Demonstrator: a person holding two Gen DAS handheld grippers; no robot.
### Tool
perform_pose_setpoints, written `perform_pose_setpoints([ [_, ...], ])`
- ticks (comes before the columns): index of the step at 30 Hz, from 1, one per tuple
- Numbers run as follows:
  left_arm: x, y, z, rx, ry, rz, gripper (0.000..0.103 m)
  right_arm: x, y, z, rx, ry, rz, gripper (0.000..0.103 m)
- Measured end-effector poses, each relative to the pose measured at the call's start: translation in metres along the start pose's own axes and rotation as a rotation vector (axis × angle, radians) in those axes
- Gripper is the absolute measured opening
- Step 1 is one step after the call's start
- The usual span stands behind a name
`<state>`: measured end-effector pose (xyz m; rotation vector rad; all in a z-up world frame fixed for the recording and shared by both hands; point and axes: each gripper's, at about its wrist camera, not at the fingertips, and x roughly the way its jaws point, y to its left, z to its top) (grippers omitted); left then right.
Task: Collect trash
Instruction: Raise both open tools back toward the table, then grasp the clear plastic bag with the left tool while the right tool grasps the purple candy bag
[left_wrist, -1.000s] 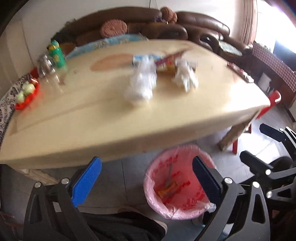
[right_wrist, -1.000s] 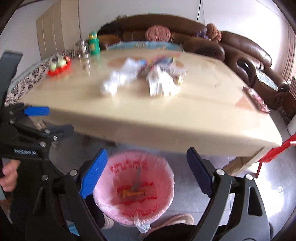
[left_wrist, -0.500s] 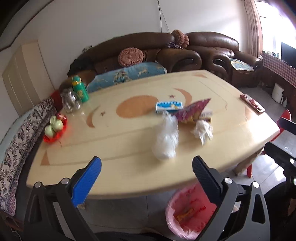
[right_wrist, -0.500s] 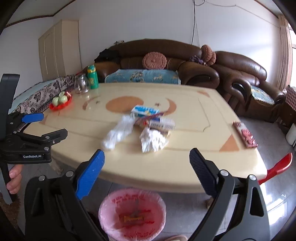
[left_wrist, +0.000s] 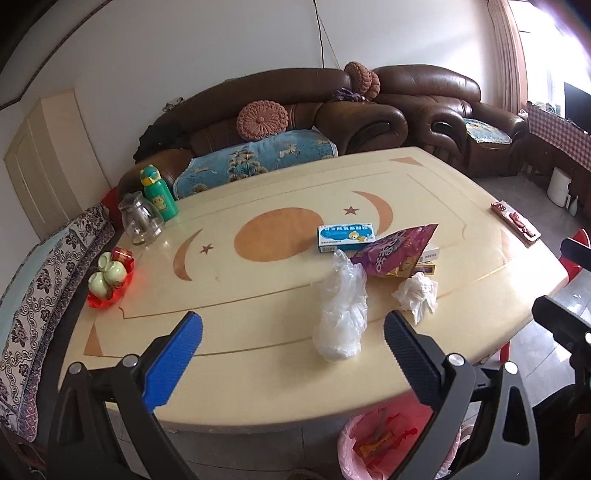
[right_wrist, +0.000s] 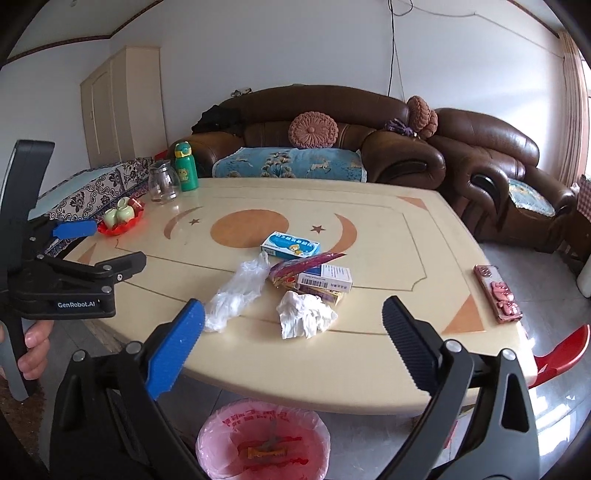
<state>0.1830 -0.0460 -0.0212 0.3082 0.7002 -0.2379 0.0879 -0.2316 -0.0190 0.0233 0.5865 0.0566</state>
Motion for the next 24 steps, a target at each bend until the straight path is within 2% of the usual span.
perform_pose_setpoints([
  [12, 0.084, -0.014, -0.010, 0.046, 0.108, 0.006, 0.096, 0.056, -0.025, -0.010, 0.044, 0.076, 0.011, 0.095],
  [24, 0.162, -0.022, -0.008, 0.048, 0.174, -0.076, 0.096, 0.109, -0.043, 0.005, 0.107, 0.137, 0.204, 0.095],
])
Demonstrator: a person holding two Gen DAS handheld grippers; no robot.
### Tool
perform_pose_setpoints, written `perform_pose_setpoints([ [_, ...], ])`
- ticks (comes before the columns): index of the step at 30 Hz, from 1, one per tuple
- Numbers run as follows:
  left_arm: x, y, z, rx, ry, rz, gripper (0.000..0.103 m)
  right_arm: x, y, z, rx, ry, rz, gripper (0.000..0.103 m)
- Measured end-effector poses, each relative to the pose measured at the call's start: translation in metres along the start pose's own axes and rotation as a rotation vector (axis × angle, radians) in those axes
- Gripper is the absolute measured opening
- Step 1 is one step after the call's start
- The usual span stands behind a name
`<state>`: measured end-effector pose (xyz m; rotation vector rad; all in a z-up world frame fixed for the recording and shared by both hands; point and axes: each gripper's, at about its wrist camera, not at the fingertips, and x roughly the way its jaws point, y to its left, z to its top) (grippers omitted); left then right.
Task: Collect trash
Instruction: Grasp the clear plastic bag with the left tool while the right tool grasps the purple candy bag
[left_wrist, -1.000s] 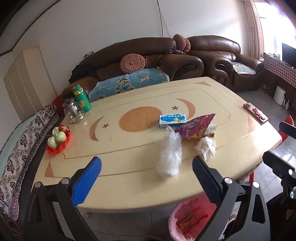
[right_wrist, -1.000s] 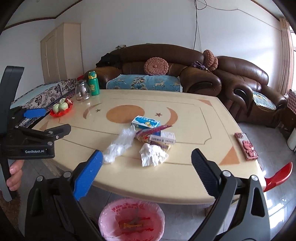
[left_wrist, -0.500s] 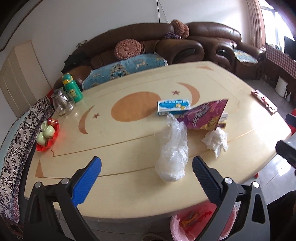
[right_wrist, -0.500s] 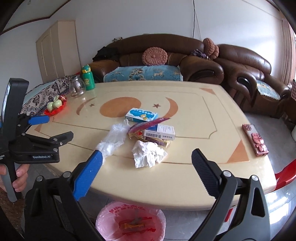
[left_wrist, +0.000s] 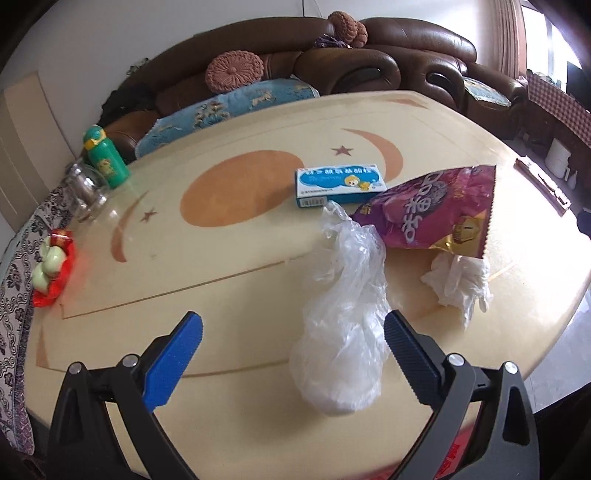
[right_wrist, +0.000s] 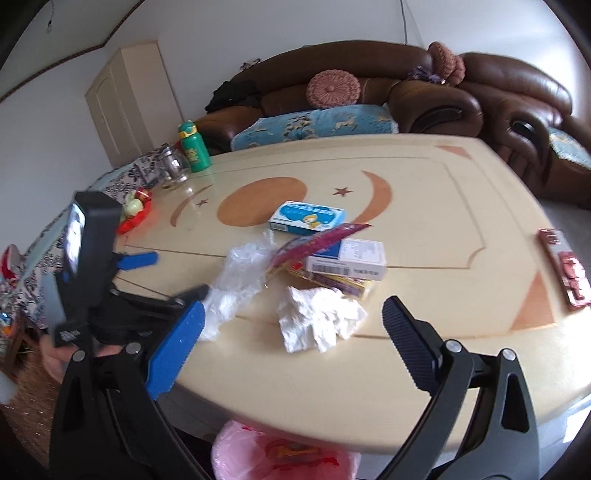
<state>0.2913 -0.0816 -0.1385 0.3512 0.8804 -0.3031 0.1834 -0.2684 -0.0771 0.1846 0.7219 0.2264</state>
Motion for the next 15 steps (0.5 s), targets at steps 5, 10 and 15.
perform_pose_setpoints([
  [5, 0.018, -0.005, 0.003, 0.021, 0.008, -0.023, 0.096, 0.022, -0.007, 0.016, 0.040, 0.031, 0.096, 0.095],
  [10, 0.035, -0.006, 0.007, 0.023, 0.022, -0.048, 0.096, 0.039, -0.019, 0.024, 0.094, 0.057, 0.158, 0.095],
  [15, 0.043, -0.007, 0.010, 0.037, 0.018, -0.069, 0.096, 0.051, -0.031, 0.028, 0.169, 0.063, 0.213, 0.095],
])
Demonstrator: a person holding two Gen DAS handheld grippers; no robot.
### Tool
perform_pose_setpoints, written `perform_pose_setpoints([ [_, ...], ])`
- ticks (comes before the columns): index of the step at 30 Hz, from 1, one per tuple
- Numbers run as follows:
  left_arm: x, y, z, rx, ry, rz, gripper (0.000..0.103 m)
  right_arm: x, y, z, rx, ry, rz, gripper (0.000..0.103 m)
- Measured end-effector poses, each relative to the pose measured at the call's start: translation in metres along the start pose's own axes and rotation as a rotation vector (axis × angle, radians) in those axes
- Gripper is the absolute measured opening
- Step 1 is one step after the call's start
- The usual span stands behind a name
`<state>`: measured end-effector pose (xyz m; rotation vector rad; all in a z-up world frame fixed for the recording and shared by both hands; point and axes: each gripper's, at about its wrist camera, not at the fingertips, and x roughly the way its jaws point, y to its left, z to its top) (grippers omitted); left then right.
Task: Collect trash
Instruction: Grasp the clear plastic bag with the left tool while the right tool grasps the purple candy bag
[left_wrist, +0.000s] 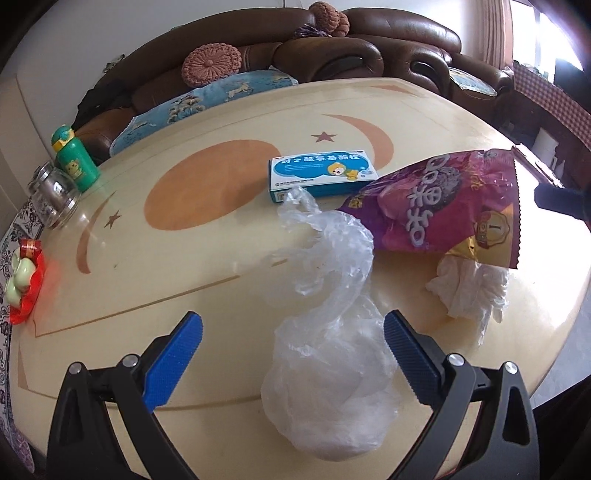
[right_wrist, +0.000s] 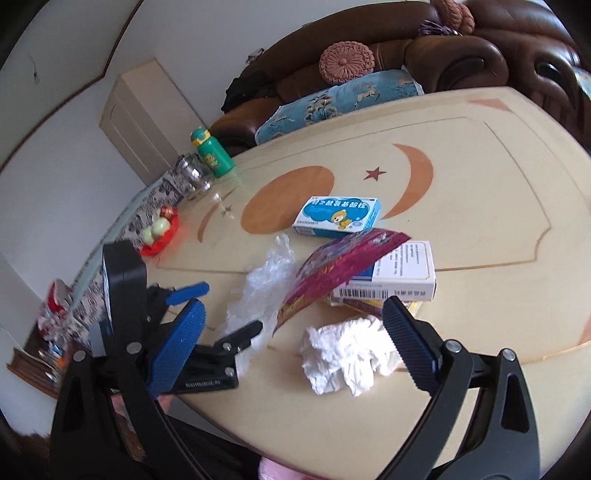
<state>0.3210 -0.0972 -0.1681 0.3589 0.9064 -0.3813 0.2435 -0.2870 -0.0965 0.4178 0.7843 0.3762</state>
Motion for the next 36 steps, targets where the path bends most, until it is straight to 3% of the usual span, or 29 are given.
perform_pose_setpoints([
  [7, 0.005, 0.012, 0.003, -0.065, 0.008, -0.117, 0.096, 0.017, -0.032, 0.010, 0.185, 0.036, 0.152, 0.095],
  [10, 0.013, 0.018, 0.006, -0.100, 0.031, -0.110, 0.096, 0.019, -0.041, 0.014, 0.227, 0.024, 0.166, 0.093],
  [12, 0.016, 0.021, 0.006, -0.116, 0.030, -0.123, 0.096, 0.020, -0.046, 0.017, 0.254, 0.021, 0.189, 0.087],
  [14, 0.017, 0.023, 0.007, -0.130, 0.034, -0.156, 0.096, 0.027, -0.051, 0.020, 0.286, 0.041, 0.237, 0.052],
  [18, 0.023, 0.029, 0.008, -0.156, 0.050, -0.191, 0.096, 0.041, -0.053, 0.021, 0.310, 0.079, 0.253, 0.050],
  [23, 0.033, 0.028, 0.011, -0.166, 0.075, -0.186, 0.094, 0.043, -0.048, 0.022, 0.276, 0.074, 0.244, 0.016],
  [25, 0.039, 0.029, 0.012, -0.172, 0.089, -0.190, 0.085, 0.044, -0.049, 0.023, 0.264, 0.075, 0.230, 0.009],
  [27, 0.046, 0.030, 0.012, -0.183, 0.115, -0.190, 0.062, 0.047, -0.050, 0.022, 0.258, 0.083, 0.236, 0.006],
  [28, 0.047, 0.031, 0.012, -0.189, 0.120, -0.189, 0.061, 0.047, -0.049, 0.022, 0.255, 0.084, 0.234, 0.005],
  [30, 0.047, 0.033, 0.014, -0.194, 0.120, -0.194, 0.046, 0.045, -0.046, 0.022, 0.228, 0.077, 0.206, 0.005],
  [33, 0.048, 0.041, 0.015, -0.236, 0.122, -0.208, 0.034, 0.043, -0.042, 0.023, 0.206, 0.064, 0.212, 0.005],
  [36, 0.048, 0.044, 0.015, -0.242, 0.128, -0.195, 0.030, 0.042, -0.039, 0.024, 0.187, 0.054, 0.198, 0.004],
])
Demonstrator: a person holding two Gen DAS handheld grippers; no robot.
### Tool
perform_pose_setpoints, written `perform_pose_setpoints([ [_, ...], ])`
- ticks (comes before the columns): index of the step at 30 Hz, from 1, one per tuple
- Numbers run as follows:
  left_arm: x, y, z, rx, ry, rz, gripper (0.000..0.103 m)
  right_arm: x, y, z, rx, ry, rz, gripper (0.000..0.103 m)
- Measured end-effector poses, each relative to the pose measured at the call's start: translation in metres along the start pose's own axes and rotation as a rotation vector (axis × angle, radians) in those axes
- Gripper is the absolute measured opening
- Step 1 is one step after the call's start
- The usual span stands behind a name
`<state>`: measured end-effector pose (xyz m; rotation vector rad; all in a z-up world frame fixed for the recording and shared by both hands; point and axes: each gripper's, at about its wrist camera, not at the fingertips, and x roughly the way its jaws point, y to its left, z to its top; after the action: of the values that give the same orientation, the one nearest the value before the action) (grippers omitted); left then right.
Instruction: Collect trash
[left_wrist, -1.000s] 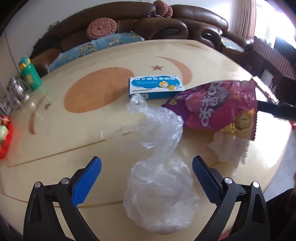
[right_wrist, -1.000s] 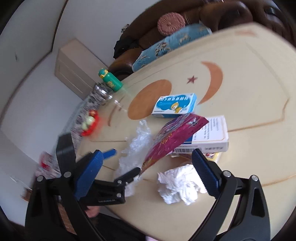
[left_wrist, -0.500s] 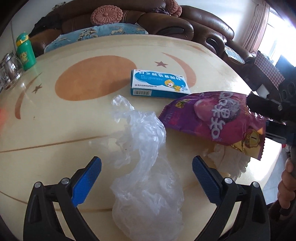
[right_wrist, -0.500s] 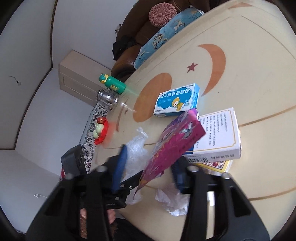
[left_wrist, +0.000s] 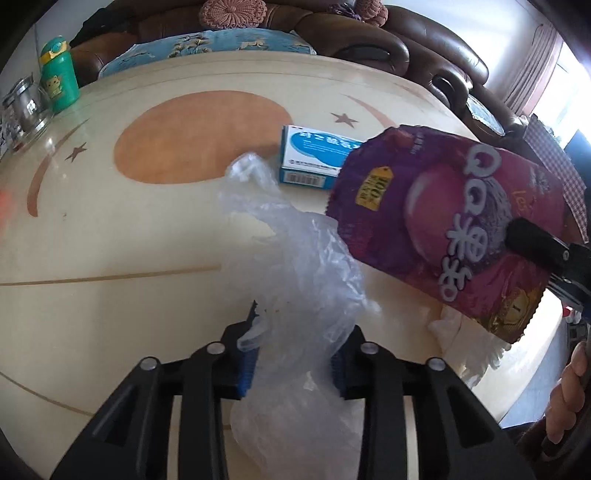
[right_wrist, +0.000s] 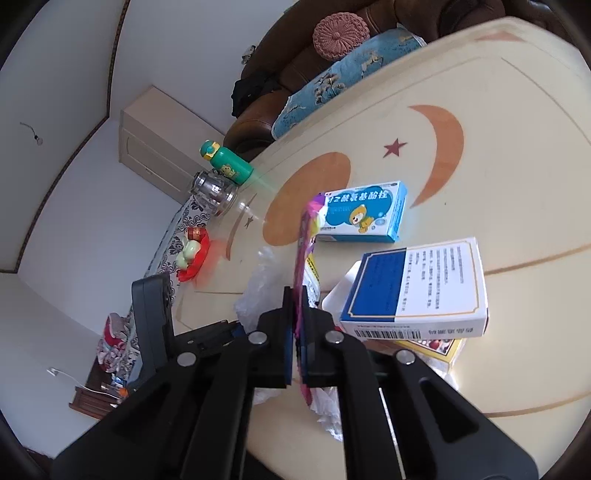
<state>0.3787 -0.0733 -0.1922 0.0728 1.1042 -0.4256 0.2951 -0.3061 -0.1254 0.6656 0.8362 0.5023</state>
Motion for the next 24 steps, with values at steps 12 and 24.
perform_pose_setpoints([
  [12, -0.021, -0.003, -0.001, 0.021, -0.043, 0.046, 0.025, 0.000, 0.026, -0.001, -0.113, -0.026, -0.054, 0.004],
  [24, -0.059, -0.010, -0.004, 0.024, -0.093, 0.072, 0.025, -0.011, 0.062, -0.006, -0.219, -0.043, -0.105, 0.004],
])
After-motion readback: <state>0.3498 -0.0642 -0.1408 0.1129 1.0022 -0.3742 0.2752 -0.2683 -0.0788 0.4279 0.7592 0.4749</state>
